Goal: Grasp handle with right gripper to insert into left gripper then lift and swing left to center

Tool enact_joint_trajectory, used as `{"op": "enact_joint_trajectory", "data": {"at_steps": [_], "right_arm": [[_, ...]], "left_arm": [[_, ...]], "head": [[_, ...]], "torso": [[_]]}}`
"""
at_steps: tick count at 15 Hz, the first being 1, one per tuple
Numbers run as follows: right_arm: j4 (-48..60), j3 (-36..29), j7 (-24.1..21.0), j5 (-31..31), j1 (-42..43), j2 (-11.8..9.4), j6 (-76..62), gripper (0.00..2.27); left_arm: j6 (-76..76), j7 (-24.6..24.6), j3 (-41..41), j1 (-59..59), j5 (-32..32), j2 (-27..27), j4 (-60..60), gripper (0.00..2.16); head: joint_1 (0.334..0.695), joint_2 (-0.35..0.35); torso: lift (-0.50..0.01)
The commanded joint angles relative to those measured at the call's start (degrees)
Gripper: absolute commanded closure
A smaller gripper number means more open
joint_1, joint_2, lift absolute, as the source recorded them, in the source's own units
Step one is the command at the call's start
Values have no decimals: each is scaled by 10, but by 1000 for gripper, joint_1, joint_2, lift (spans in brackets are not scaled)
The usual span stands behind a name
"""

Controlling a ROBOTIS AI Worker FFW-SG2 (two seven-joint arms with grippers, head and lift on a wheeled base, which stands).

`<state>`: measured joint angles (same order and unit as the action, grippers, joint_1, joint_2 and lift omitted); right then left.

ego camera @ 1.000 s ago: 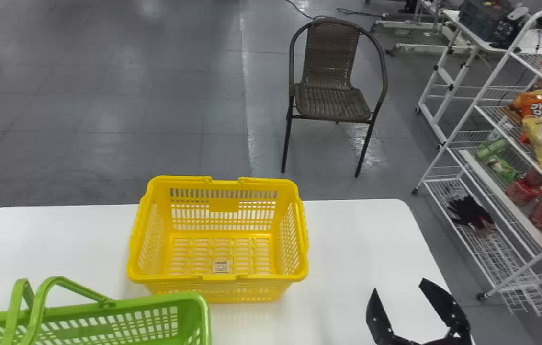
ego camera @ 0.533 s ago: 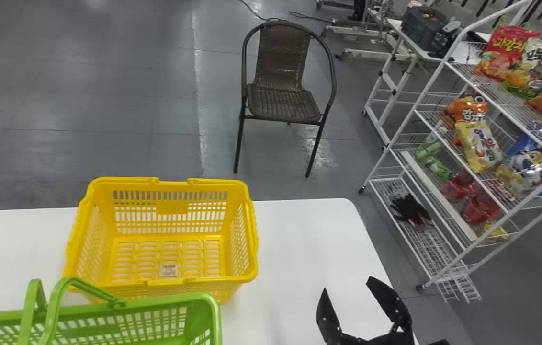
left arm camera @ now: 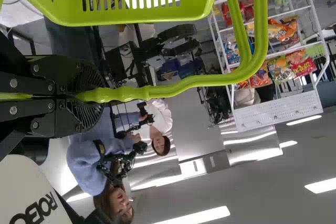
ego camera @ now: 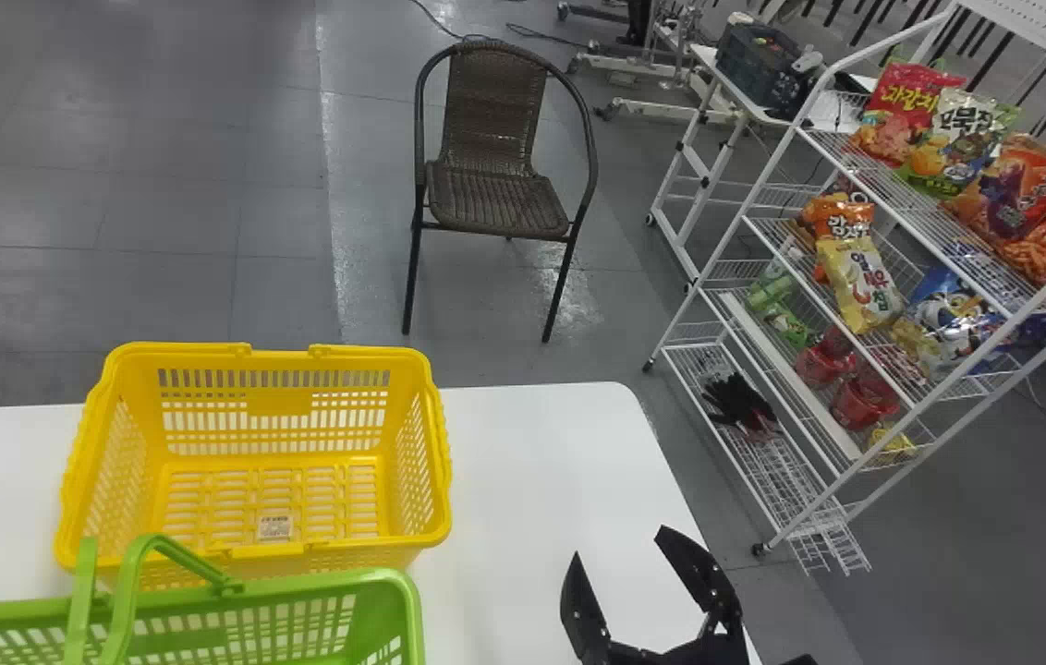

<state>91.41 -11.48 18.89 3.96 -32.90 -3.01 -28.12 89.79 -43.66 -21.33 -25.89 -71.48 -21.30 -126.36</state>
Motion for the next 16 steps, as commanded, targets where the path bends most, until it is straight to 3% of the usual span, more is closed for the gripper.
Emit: {"op": "enact_joint_trajectory", "data": {"at_steps": [1,6,16], "right_arm": [[0,5,5,7,-6,1,-23,87],[0,13,15,8,-13,2,-53,87],[1,12,15,8,-19,3,-58,87]], "left_arm": [[2,5,12,9,1,3,6,2138],[2,24,22,9,-5,6,7,2138],[2,108,44,23,-69,14,51,2138]], "head": [[695,-350],[695,-350],[695,-350]], "torso": [[0],[0],[0]]}}
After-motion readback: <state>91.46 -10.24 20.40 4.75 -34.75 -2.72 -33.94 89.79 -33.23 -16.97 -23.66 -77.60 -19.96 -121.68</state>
